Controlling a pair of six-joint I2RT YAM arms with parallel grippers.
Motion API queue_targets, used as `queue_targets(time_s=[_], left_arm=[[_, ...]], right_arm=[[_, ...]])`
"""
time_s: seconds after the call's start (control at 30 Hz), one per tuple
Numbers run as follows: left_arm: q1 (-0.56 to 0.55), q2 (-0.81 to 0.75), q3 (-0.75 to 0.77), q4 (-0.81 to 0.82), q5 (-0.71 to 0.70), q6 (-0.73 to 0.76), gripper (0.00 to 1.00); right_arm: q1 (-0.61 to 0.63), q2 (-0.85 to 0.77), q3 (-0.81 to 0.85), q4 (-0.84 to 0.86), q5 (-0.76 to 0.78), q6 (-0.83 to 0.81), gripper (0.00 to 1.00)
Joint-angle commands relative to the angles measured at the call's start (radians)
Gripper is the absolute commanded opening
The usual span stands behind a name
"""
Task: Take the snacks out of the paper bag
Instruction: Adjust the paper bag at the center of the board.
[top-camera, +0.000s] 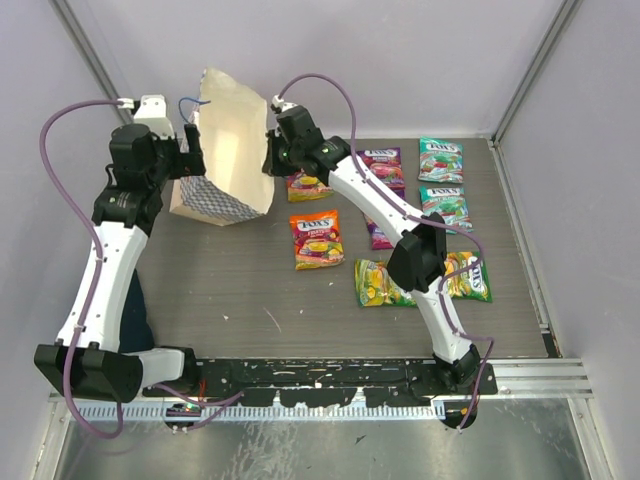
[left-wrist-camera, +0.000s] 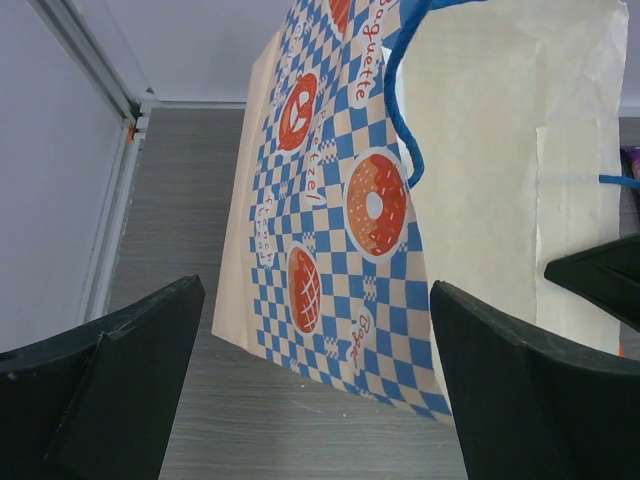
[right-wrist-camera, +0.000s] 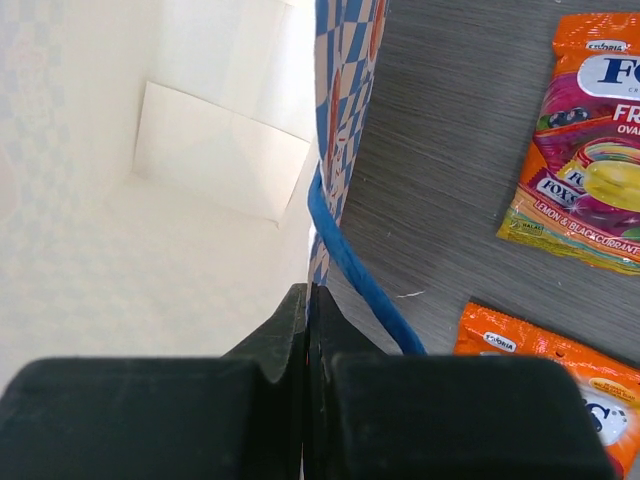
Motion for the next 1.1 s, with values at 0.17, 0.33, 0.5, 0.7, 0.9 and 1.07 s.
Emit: queue_targets(time_s=[0.17, 0.33, 0.5, 0.7, 0.9, 1.07], left_arm=[[0.006, 0.072, -0.012, 0.005, 0.013, -0.003, 0.99], [0.006, 0.107, -0.011, 0.003, 0.009, 0.005, 0.98], [0.005, 0.139, -0.013, 0.008, 0.001, 0.009, 0.95], [0.005, 0.177, -0.009, 0.015, -0.038, 0.024, 0.91], [0.005, 0.191, -0.003, 0.021, -0.048, 0.032, 0.89], [0.005, 0.193, 0.003, 0.024, -0.04, 0.03, 0.75]], right_arm=[[-0.003, -0.033, 0.004, 0.01, -0.04, -0.028, 0.06], [-0.003, -0.035, -0.004, 0.006, -0.046, -0.028, 0.06], [-0.003, -0.035, -0.016, 0.011, -0.058, -0.026, 0.06], [-0.003, -0.031, -0.019, 0.019, -0.064, -0.023, 0.1], [-0.004, -0.034, -0.022, 0.019, -0.069, -0.02, 0.1], [-0.004, -0.039, -0.022, 0.019, -0.069, -0.021, 0.13]])
